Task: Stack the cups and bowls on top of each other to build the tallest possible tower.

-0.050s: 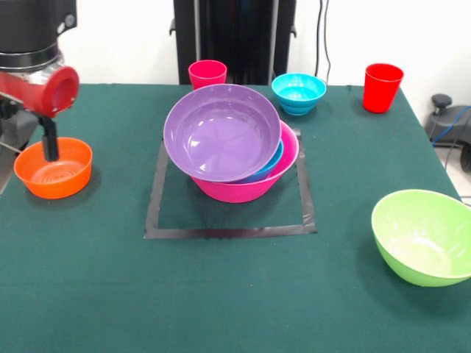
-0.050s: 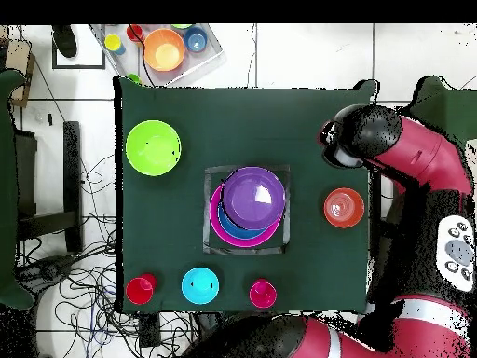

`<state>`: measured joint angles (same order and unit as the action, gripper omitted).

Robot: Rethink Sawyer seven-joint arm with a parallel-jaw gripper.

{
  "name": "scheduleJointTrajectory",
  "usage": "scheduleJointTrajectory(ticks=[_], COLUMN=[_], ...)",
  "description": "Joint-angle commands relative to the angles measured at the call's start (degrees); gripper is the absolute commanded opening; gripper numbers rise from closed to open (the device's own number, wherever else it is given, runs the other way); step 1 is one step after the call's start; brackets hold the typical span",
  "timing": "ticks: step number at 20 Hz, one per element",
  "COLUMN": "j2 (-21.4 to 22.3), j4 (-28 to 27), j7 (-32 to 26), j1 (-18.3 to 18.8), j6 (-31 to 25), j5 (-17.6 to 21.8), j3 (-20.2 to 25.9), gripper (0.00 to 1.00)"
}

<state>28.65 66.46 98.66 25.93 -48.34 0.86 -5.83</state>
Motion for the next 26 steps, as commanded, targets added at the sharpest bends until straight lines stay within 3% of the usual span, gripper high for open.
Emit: scheduleJointTrajectory(ticks=[1,7,14,20,26], j2=[3.08,4.15,3.23,1.32,0.35], j4=[11.63,17.19,22.56,24.02,24.22], j7=[-3.24,-0.77,-0.22,-0.37,-1.85], j1=[-0.85,-0.84,1.72,3.27,4.24], j6=[4.30,10.42,18.47,23.77,24.71], j5=[3.33,3.54,3.14,4.04,5.03], j3=[5.49,5.78,8.00,9.67,10.72], gripper=[1.00,1.00,1.00,1.00,1.00])
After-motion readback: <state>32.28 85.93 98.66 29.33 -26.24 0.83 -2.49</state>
